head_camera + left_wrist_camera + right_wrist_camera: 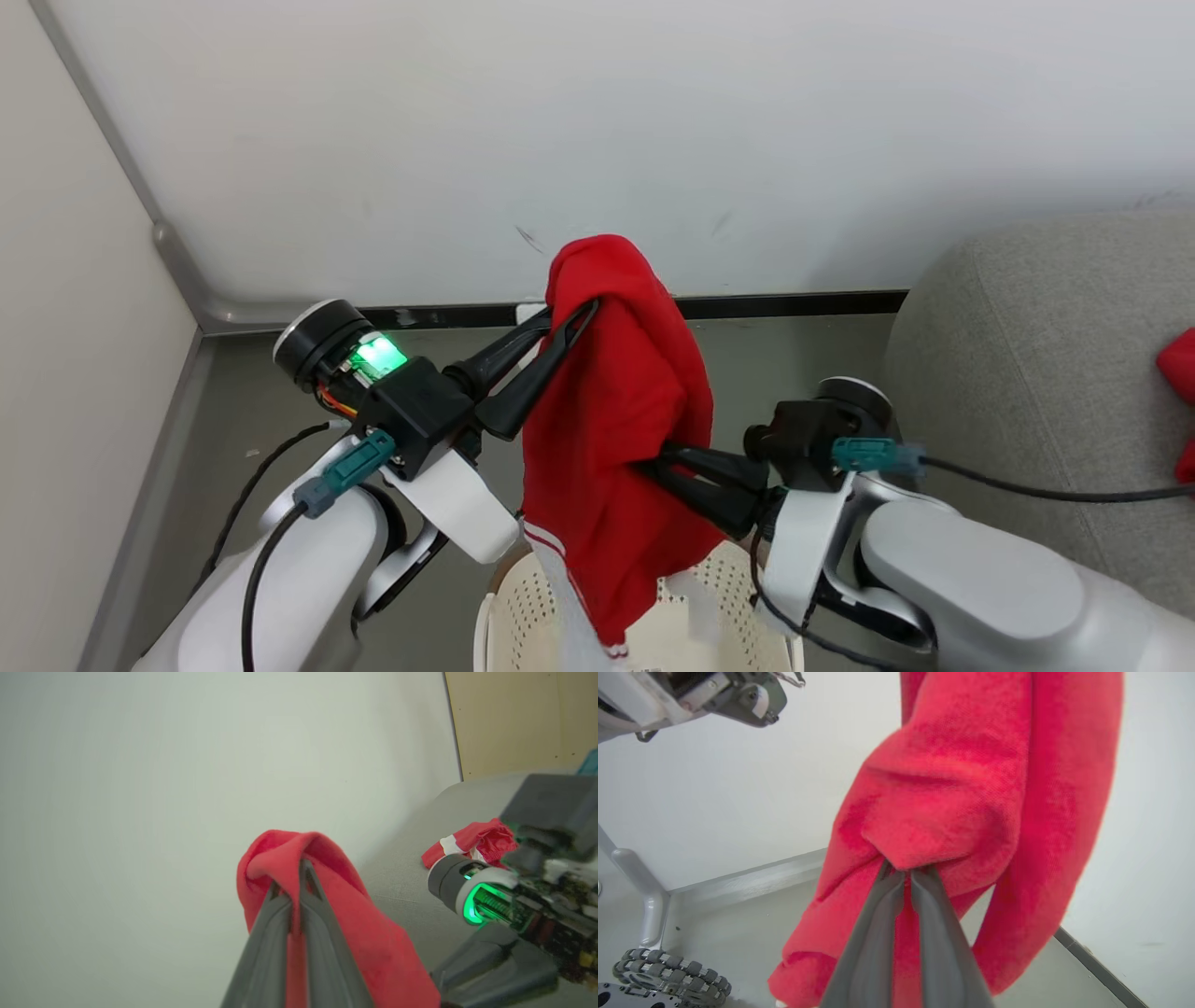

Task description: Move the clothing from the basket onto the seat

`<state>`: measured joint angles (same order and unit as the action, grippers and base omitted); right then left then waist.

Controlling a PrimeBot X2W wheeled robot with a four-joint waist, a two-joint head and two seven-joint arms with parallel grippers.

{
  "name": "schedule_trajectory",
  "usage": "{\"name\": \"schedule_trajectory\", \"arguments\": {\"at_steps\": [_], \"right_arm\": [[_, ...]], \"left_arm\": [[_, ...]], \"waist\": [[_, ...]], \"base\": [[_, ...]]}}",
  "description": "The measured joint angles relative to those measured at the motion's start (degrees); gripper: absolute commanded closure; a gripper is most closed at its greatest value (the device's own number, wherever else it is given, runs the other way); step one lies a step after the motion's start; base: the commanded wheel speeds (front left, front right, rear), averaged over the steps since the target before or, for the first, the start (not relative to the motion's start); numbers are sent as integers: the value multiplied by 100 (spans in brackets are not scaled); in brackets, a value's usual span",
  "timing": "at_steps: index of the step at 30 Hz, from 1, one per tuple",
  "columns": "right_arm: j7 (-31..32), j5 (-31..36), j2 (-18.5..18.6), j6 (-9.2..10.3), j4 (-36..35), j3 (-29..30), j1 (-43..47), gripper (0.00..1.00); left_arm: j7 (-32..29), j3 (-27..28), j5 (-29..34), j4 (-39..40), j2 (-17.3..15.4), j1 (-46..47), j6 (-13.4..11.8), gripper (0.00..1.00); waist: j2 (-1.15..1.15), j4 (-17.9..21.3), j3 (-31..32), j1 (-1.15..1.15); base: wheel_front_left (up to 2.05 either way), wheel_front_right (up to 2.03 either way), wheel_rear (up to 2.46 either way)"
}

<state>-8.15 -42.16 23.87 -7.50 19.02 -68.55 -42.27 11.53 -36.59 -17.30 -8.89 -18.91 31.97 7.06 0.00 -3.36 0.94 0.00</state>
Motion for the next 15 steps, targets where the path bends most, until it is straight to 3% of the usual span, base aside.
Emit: {"name": "schedule_trajectory", "arguments": {"at_steps": [6, 15], "right_arm": [[-437, -229, 244, 0, 11, 431, 129, 100], [-552, -432, 506, 0, 65, 1089, 358, 100]], "left_arm": [[-1, 45, -127, -204, -24, -162, -1, 100], [0, 58, -375, -380, -7, -484, -1, 100]], "waist": [[0, 143, 0, 0], [0, 386, -4, 0]], "base": [[0, 0, 0], [0, 0, 0]]}}
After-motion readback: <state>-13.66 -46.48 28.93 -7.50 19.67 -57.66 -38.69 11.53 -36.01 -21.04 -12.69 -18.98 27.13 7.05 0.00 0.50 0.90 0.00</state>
